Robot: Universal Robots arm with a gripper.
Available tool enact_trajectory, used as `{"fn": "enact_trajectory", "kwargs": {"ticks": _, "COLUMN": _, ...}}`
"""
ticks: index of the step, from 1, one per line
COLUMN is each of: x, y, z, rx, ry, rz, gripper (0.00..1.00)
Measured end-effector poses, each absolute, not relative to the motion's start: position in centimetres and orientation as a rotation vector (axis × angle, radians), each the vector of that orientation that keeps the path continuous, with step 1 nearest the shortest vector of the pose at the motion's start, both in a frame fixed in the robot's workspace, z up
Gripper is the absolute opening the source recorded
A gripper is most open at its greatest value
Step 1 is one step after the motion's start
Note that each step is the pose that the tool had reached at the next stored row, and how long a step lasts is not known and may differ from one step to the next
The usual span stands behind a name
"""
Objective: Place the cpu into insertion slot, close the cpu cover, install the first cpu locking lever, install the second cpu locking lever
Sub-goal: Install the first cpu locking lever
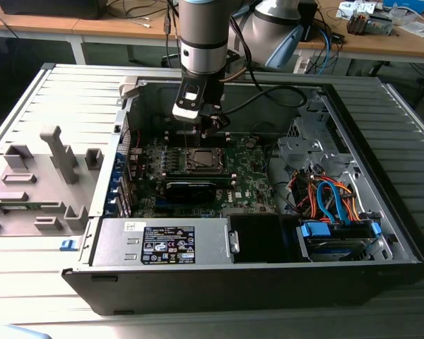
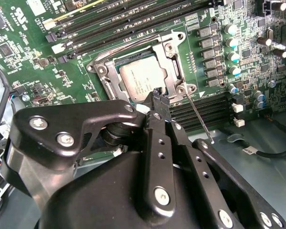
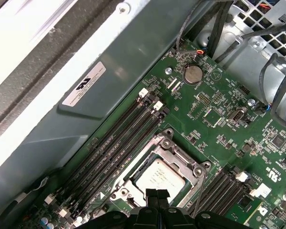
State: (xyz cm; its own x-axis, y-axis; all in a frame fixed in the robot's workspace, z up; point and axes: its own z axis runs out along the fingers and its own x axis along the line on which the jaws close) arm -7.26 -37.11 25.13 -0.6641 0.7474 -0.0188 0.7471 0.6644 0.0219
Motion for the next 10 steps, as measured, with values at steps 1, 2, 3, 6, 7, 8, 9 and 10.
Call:
{"fn": "enact_trajectory", "kwargs": {"ticks": 1, "x": -7.26, "y": -37.11, "z": 25.13, "rx": 1.275, "ry": 2.843, "rz": 0.019, "gripper": 0.11}}
{"fn": "enact_trajectory", "kwargs": {"ticks": 2, "x": -7.26, "y": -37.11, "z": 25.13, "rx": 1.274, "ry": 2.843, "rz": 0.019, "gripper": 0.11}}
{"fn": "enact_trajectory", "kwargs": {"ticks": 3, "x": -7.26, "y": -37.11, "z": 25.13, "rx": 1.273, "ry": 2.844, "rz": 0.019, "gripper": 0.11}}
{"fn": "enact_trajectory", "kwargs": {"ticks": 6, "x": -7.26, "y": -37.11, "z": 25.13, "rx": 1.268, "ry": 2.846, "rz": 0.019, "gripper": 0.11}}
{"fn": "enact_trajectory", "kwargs": {"ticks": 7, "x": -7.26, "y": -37.11, "z": 25.13, "rx": 1.267, "ry": 2.846, "rz": 0.019, "gripper": 0.11}}
{"fn": "enact_trajectory", "kwargs": {"ticks": 8, "x": -7.26, "y": -37.11, "z": 25.14, "rx": 1.266, "ry": 2.846, "rz": 0.019, "gripper": 0.11}}
{"fn": "enact_trajectory", "kwargs": {"ticks": 9, "x": -7.26, "y": -37.11, "z": 25.14, "rx": 1.265, "ry": 2.847, "rz": 0.019, "gripper": 0.11}}
{"fn": "enact_trajectory", "kwargs": {"ticks": 10, "x": -7.26, "y": -37.11, "z": 25.14, "rx": 1.264, "ry": 2.847, "rz": 0.019, "gripper": 0.11}}
